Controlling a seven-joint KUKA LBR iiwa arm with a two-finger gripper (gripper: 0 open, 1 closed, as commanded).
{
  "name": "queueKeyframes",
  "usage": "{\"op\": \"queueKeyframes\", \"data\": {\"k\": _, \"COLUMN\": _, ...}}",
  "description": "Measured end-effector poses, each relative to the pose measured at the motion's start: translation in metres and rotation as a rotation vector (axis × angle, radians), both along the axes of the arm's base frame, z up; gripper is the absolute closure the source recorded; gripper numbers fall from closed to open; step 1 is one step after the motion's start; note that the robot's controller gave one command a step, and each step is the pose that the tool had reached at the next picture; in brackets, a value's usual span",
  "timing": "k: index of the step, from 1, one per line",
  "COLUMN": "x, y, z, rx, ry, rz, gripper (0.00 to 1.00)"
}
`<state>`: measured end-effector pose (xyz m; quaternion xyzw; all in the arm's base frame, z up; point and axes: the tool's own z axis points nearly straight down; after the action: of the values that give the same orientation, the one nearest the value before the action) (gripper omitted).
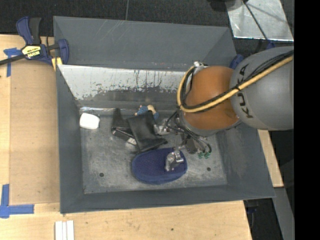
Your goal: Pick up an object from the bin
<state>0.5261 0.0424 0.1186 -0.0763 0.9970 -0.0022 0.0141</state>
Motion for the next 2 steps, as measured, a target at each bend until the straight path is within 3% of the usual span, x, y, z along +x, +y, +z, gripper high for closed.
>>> {"op": "queueKeyframes", "data": {"k": 1, "x": -0.0356, "y": 0.0086, "z": 0.0109, "rx": 0.006, "ry": 0.029, "rz": -0.284, "gripper": 0.0}}
{"op": "queueKeyframes", "data": {"k": 2, "x": -0.0429, "y": 0.0098, "z": 0.0057, "rx": 0.011, "ry": 0.032, "rz": -0.783, "gripper": 0.0}}
